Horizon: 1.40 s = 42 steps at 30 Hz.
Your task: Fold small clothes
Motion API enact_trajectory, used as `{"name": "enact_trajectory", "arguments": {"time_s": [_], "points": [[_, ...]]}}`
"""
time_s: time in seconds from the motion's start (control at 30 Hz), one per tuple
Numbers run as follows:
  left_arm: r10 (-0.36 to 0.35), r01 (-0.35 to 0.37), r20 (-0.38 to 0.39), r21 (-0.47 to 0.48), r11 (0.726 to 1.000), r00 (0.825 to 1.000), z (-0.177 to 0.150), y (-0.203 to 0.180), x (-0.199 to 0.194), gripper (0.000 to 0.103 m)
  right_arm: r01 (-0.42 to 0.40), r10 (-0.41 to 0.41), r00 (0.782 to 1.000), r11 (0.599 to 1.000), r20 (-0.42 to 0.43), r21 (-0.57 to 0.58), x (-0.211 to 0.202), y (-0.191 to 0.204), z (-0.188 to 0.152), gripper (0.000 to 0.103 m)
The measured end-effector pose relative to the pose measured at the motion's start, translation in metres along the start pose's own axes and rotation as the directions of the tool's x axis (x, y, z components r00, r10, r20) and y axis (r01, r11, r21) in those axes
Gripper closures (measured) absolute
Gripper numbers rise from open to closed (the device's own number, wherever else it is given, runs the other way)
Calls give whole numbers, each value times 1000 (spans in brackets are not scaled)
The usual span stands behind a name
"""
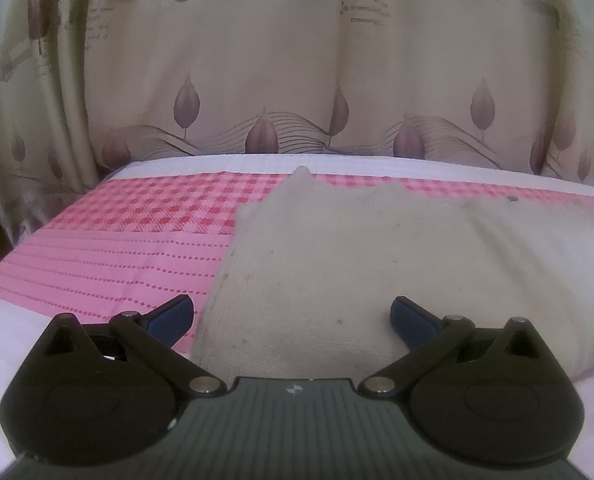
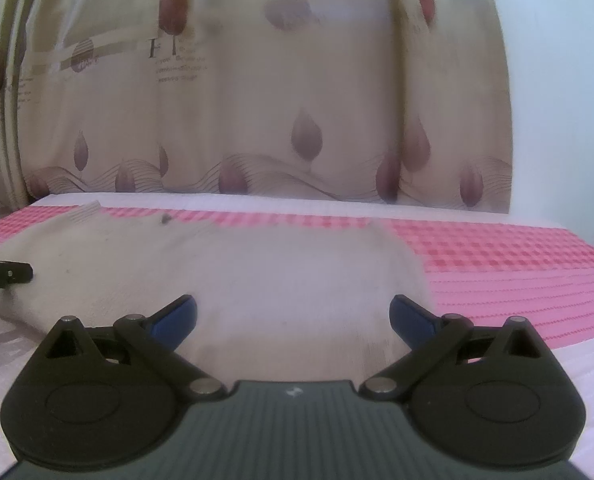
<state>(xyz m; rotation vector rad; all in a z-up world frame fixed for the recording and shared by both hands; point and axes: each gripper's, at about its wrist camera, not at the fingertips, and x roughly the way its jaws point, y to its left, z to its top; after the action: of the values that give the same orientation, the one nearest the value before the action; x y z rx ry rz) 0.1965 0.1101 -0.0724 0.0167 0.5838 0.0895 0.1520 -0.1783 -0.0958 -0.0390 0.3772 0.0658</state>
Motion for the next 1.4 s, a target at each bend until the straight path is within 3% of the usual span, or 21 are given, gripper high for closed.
{"name": "enact_trajectory", "arguments": {"time_s": [1.4], "points": [[8, -8, -18, 10, 1000, 1000, -1, -2, 1, 0, 46, -47, 999, 998, 19, 32, -1, -5, 0, 0]]}}
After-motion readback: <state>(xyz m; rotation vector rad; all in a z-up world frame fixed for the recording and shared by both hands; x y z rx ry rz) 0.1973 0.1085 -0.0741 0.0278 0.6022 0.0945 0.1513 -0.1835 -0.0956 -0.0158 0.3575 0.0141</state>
